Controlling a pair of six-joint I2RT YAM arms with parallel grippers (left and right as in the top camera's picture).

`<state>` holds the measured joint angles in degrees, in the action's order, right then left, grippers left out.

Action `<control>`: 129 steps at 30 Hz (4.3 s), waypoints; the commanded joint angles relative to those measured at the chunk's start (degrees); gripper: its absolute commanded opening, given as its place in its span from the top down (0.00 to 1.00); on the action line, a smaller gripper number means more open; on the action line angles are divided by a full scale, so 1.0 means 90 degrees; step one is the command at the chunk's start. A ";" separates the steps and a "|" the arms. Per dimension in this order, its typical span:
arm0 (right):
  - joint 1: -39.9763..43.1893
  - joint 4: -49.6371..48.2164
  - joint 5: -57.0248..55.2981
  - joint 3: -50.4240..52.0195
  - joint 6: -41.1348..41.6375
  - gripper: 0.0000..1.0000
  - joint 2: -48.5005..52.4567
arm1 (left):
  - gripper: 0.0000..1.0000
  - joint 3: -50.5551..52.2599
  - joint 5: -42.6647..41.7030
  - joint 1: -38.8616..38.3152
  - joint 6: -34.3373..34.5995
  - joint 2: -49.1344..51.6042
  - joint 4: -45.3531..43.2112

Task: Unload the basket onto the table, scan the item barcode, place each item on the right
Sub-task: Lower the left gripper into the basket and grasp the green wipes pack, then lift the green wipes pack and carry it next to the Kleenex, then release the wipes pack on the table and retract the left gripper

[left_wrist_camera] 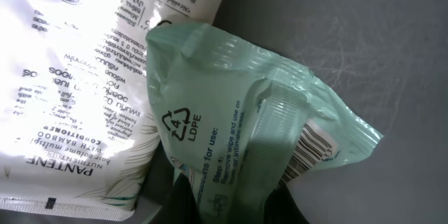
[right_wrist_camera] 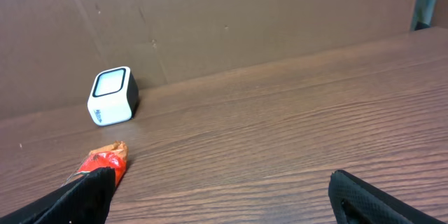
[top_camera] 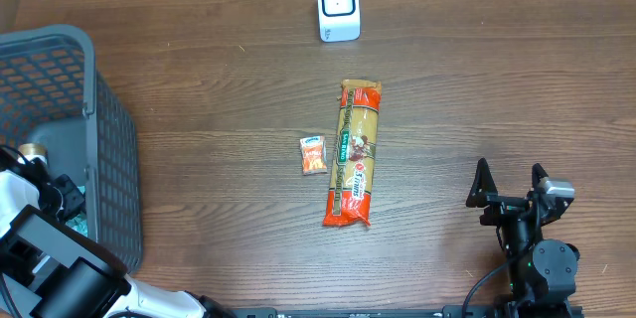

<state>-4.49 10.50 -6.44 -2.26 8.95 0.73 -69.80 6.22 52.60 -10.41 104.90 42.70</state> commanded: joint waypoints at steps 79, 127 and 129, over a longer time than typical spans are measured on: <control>0.0000 0.0066 -0.0117 -0.0131 -0.0039 0.00 -0.0061 | 0.96 0.0452 -0.1287 -0.7388 0.4024 -0.0959 0.0680; 0.0000 0.0066 -0.0117 -0.0131 -0.0039 0.00 -0.0061 | 0.05 -0.7781 -0.0976 -0.0792 0.2339 -0.1324 0.5724; 0.0000 0.0066 -0.0117 -0.0131 -0.0041 0.00 -0.0061 | 0.05 -0.7519 -0.0979 -0.0600 0.2336 -0.1324 0.5714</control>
<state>-4.49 10.57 -6.46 -2.37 8.91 0.73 -140.40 -1.67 44.66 10.52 92.53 93.93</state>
